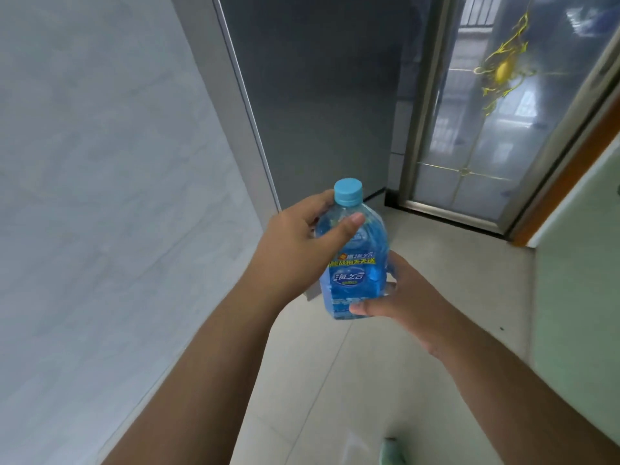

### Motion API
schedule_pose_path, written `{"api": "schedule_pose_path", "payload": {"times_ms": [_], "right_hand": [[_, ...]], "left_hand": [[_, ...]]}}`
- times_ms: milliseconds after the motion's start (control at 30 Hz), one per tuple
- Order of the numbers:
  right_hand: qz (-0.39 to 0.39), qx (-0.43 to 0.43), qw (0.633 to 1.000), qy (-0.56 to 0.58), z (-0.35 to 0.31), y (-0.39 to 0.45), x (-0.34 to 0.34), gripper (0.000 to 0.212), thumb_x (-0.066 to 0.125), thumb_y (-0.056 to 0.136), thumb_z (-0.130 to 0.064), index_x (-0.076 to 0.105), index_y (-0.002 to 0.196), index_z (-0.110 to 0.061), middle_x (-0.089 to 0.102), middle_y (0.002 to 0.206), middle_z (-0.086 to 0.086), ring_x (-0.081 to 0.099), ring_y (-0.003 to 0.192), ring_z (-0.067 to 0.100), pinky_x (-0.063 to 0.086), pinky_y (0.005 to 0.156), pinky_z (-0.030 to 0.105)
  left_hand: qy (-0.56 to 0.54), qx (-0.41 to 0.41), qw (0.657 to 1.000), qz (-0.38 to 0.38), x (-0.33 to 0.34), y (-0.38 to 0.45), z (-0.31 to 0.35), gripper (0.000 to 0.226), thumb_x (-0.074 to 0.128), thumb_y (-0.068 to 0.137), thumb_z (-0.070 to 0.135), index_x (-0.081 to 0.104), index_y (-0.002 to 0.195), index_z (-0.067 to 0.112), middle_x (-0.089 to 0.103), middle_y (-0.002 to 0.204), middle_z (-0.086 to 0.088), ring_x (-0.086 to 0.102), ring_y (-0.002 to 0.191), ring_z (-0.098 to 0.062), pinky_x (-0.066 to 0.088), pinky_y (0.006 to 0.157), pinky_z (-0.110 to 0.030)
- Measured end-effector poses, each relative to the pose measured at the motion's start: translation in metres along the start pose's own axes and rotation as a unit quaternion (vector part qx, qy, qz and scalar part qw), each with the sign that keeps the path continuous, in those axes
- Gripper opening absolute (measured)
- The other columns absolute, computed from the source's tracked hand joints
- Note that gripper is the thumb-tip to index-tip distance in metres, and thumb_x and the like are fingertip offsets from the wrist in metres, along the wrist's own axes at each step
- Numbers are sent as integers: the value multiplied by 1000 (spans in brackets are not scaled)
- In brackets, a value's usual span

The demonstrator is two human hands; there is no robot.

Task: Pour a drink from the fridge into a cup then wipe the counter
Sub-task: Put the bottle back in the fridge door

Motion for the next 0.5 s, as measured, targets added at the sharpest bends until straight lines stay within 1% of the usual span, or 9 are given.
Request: {"api": "schedule_pose_path", "payload": {"times_ms": [100, 133, 200, 267, 333, 367, 433, 500], "right_hand": [[-34, 1, 999, -20, -10, 48, -9, 79, 96, 64, -11, 62, 129, -40, 71, 124, -22, 71, 114, 8, 55, 101, 43], [-42, 2, 999, -25, -15, 62, -9, 79, 96, 64, -9, 63, 129, -38, 71, 124, -20, 72, 113, 10, 56, 100, 43], [-61, 4, 998, -17, -25, 88, -7, 77, 93, 65, -1, 64, 129, -32, 73, 124, -13, 74, 110, 15, 61, 92, 42], [-92, 2, 996, -6, -35, 111, -1, 71, 90, 69, 6, 66, 127, -27, 75, 120, -9, 75, 108, 18, 63, 84, 39], [-124, -4, 992, -15, -45, 137, 6, 69, 89, 67, 4, 67, 126, -26, 77, 119, -6, 75, 109, 18, 62, 85, 38], [-134, -5, 991, -23, -49, 152, 10, 69, 89, 66, 2, 67, 126, -27, 76, 120, -4, 75, 110, 18, 62, 88, 38], [-139, -6, 990, -37, -59, 183, 19, 69, 89, 70, 4, 67, 127, -29, 76, 121, -4, 73, 113, 17, 61, 91, 39], [-131, -1, 990, -61, -68, 216, 31, 68, 89, 73, 0, 65, 128, -33, 75, 123, -6, 71, 118, 17, 59, 97, 42]], "left_hand": [[-13, -16, 999, 42, -3, 31, -12, 45, 66, 100, 45, 65, 141, 27, 74, 126, 13, 71, 112, -6, 60, 98, -29], [-17, -22, 998, 52, -5, 39, -16, 45, 66, 100, 45, 64, 142, 27, 74, 126, 13, 71, 112, -6, 60, 97, -27], [-16, -34, 997, 61, -13, 55, -27, 48, 64, 100, 46, 62, 144, 28, 72, 129, 13, 70, 114, -4, 59, 96, -24], [-13, -36, 998, 59, -24, 72, -41, 51, 63, 99, 49, 58, 147, 31, 69, 134, 15, 67, 120, -5, 58, 102, -29], [-30, -43, 998, 47, -37, 92, -58, 54, 66, 97, 49, 55, 148, 35, 66, 137, 16, 64, 124, -7, 56, 107, -35], [-44, -51, 997, 36, -44, 102, -68, 57, 69, 95, 47, 52, 149, 37, 65, 138, 16, 64, 125, -7, 56, 107, -36], [-70, -61, 996, 7, -58, 122, -88, 65, 76, 91, 38, 44, 148, 46, 64, 136, 19, 65, 123, -5, 57, 103, -29], [-62, -58, 996, -3, -73, 145, -110, 77, 81, 89, 28, 35, 143, 56, 63, 134, 23, 65, 120, 1, 55, 97, -16]]}}
Point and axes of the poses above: each hand's wrist, its own y-axis towards the middle knuckle, its own x-axis out of the palm, z = x × y, the point moved 1 cm from there along y, towards the middle knuckle
